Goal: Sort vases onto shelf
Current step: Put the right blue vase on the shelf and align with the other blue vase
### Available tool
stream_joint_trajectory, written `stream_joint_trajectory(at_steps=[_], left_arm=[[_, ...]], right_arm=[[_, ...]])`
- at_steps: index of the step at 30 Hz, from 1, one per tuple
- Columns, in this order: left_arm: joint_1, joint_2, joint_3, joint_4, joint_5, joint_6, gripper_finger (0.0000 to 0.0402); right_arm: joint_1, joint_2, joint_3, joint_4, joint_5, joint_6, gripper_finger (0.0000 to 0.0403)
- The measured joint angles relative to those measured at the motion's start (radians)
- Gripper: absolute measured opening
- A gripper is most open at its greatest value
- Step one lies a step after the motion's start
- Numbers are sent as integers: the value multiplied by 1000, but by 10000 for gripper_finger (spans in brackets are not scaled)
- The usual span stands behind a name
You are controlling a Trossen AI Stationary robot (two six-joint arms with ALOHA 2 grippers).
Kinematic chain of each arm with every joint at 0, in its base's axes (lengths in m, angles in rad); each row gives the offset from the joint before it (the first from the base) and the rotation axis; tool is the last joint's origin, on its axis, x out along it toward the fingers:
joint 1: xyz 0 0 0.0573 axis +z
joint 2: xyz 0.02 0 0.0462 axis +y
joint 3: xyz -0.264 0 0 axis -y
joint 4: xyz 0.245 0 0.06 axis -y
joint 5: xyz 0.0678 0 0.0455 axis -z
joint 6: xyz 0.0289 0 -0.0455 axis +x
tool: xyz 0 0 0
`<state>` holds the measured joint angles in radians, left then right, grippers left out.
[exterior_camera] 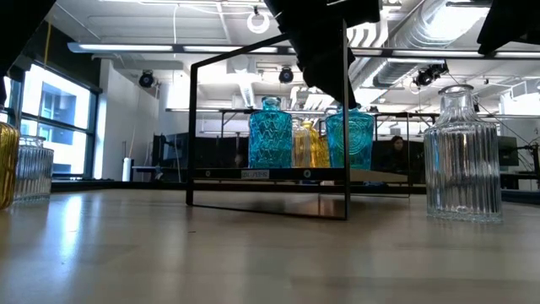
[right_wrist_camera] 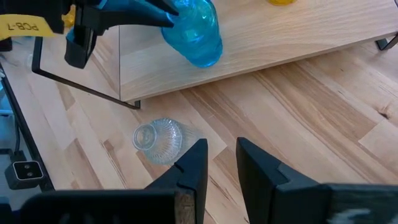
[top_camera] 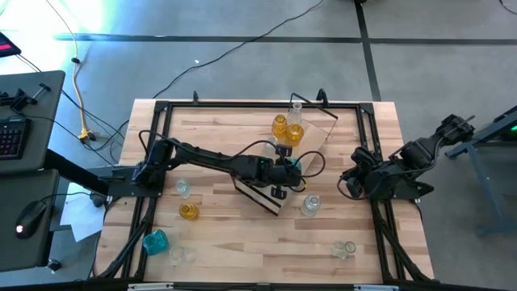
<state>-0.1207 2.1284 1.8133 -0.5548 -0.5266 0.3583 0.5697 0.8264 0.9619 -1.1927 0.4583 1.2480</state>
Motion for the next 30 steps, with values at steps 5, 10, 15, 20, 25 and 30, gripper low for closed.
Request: stream_joint_trajectory(at_steps=[5,10,15,20,25,30], left_arm=[[0,0,29,-3,0,-6,64],[4,-2,76,-2,0,-6,77],[9,-3,129,-1,-33,12,86],[9,-4,233,-38,-214,-8,86],[23,-63,379,-133,-247,-280,79],[45,-198,411,-277,-268,-462,70]], right_arm=[[0,0,0,0,-1,0,67],[0,0,0,0,-3,-6,67],[0,0,0,0,3,-11,67],[-3,5,0,0,65,-7,64],[-44,17,0,6,129,-39,25],[-117,33,0,84,146,-160,7]])
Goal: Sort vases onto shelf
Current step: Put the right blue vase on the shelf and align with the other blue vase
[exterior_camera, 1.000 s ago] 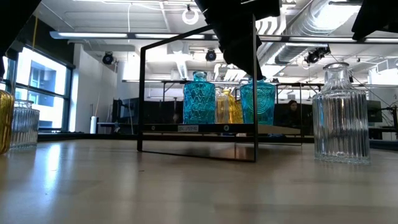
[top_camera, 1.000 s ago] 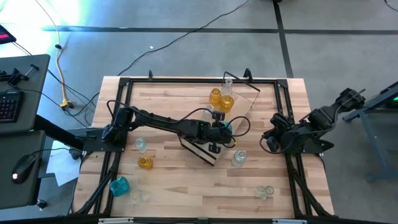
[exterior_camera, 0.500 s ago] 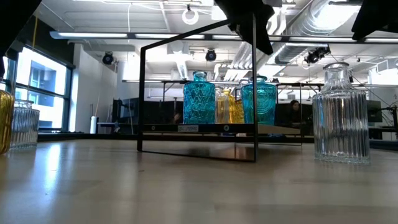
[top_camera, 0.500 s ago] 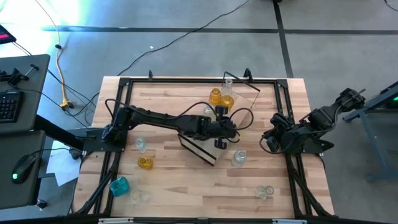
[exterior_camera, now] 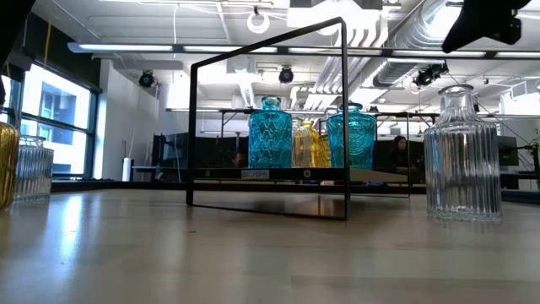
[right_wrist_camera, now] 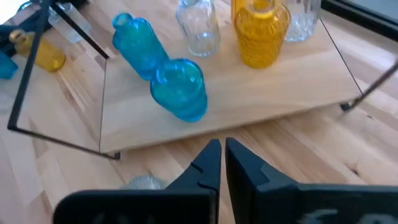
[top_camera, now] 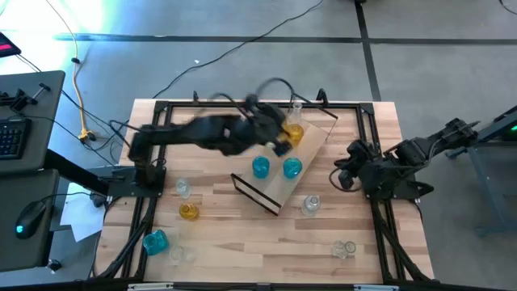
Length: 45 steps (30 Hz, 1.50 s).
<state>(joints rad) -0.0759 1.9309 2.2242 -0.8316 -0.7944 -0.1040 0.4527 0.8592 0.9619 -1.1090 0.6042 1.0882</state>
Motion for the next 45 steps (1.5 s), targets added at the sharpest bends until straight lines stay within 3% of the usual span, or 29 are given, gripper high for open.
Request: stream_joint_trajectory(at_steps=[8,16,22,31,36,45], left_arm=[[-18,-213,-1,-392,-96,-221,60],[-86,-359,-1,-733,-170,-423,60],[-172,-480,-122,-738,-175,-434,60],[-303,-771,-558,-681,-261,-696,60],[-356,-871,-747,-609,-237,-738,60],[-373,-918,-889,-587,-258,-862,60]], right_arm=[[-220,52,0,209,-175,-270,0],[-452,198,0,393,-373,-399,0],[-548,306,0,464,-446,-408,0],[-609,357,0,496,-455,-352,0],[-623,360,0,430,-438,-290,0],[-592,375,0,374,-410,-167,0]])
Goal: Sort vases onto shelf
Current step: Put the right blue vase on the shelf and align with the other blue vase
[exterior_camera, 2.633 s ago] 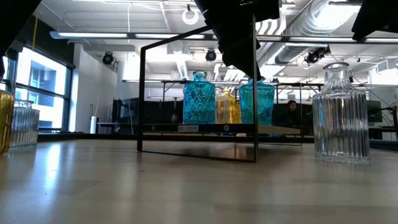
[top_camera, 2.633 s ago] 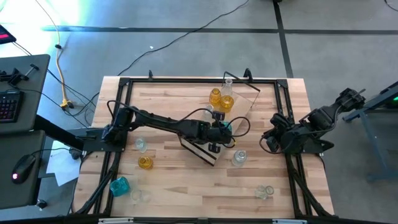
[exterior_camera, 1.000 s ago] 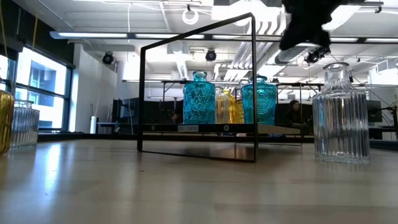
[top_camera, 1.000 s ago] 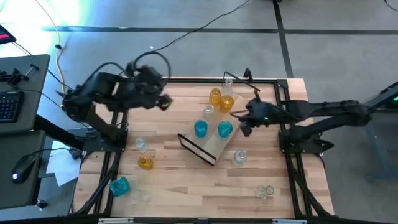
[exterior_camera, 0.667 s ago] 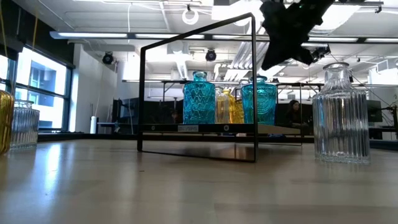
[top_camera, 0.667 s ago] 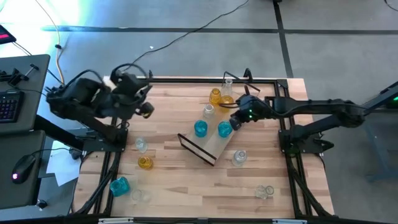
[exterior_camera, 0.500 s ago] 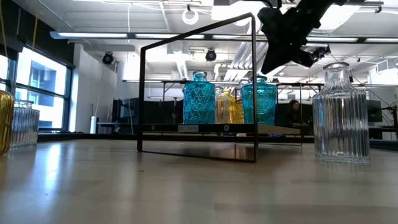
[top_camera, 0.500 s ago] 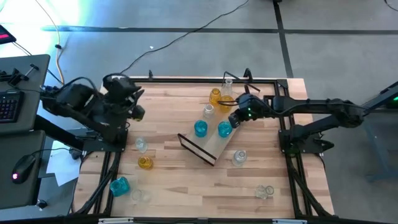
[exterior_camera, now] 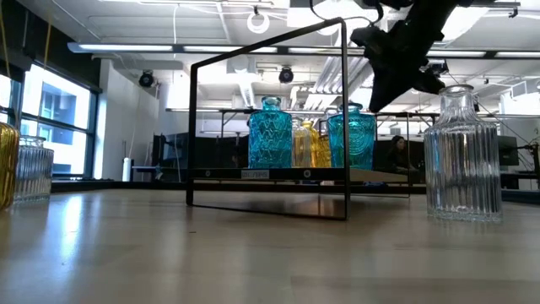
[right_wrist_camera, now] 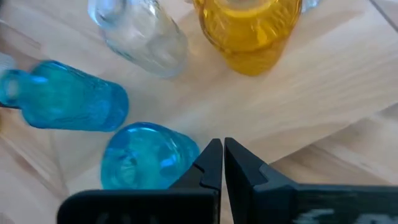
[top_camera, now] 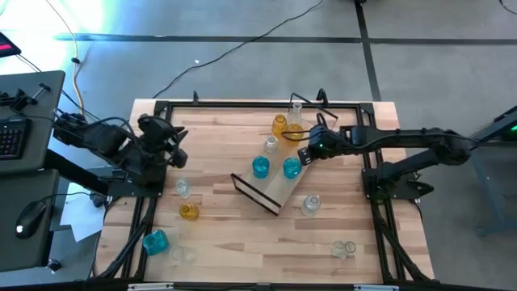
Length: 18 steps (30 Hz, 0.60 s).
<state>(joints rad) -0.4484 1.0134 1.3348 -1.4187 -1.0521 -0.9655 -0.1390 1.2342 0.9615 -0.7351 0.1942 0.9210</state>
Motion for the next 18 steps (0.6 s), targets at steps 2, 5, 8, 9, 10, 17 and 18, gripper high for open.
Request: stream_joint_trajectory(at_steps=[2,5,8,9,10,17,18], left_arm=[[0,0,-11,9,-5,-1,60],[0,0,-20,7,-5,3,60],[0,0,-25,7,-4,9,60],[0,0,-25,8,-4,8,60],[0,0,-25,8,-1,8,60],[-19,-21,-25,7,19,14,60],[-24,-25,-25,7,19,14,60]], right_arm=[[7,29,0,-8,0,18,0],[11,86,0,-6,-1,24,0],[11,138,0,1,-2,25,0],[11,149,0,5,-3,25,0],[11,159,0,13,-3,29,0],[11,206,0,71,-58,42,0],[11,210,0,84,-65,41,0]])
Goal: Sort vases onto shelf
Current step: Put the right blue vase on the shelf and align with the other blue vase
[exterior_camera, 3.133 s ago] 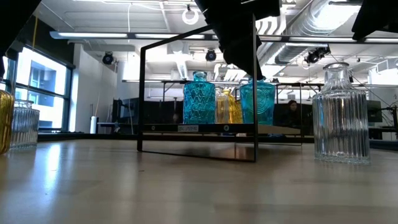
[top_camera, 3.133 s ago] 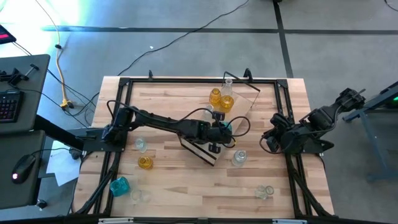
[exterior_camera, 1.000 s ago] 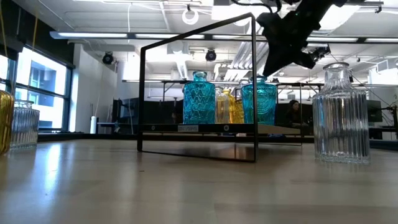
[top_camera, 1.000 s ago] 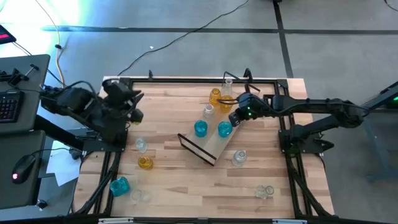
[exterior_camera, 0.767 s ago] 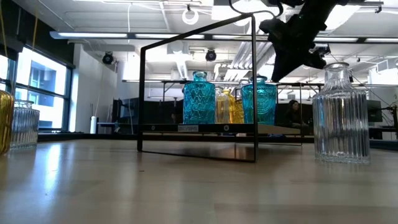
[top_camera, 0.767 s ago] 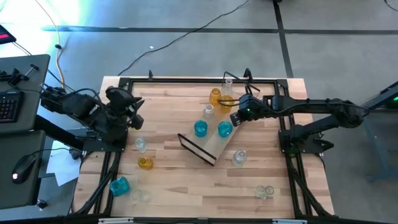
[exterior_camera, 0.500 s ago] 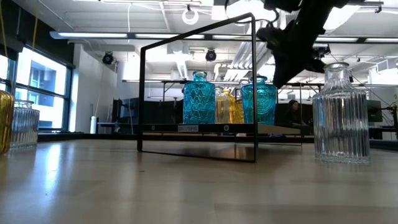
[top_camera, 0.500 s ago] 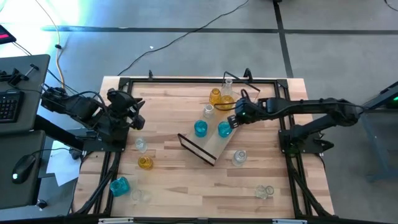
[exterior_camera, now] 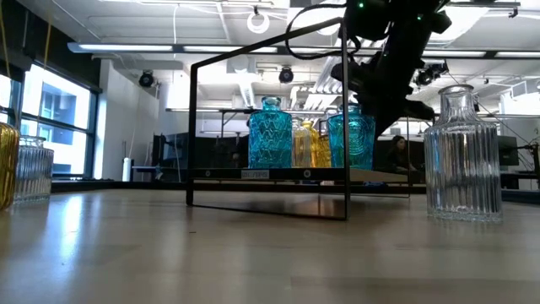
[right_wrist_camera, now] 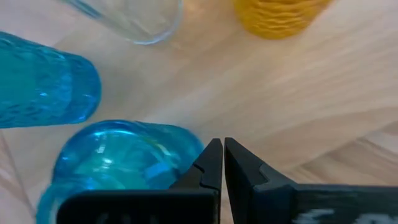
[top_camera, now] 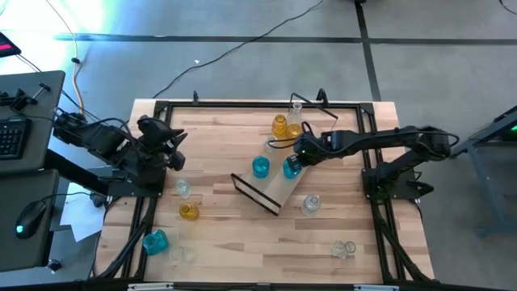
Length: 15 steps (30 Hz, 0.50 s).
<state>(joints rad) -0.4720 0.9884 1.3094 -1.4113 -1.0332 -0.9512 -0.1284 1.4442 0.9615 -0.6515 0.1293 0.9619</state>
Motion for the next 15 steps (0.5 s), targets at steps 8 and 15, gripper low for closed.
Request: stream_joint_trajectory(at_steps=[8,15], left_arm=[[-21,-24,0,-1,0,4,60],[-21,-36,0,-2,-2,3,60]], right_arm=[[8,7,0,61,-34,2,0],[53,7,0,92,-67,27,0]])
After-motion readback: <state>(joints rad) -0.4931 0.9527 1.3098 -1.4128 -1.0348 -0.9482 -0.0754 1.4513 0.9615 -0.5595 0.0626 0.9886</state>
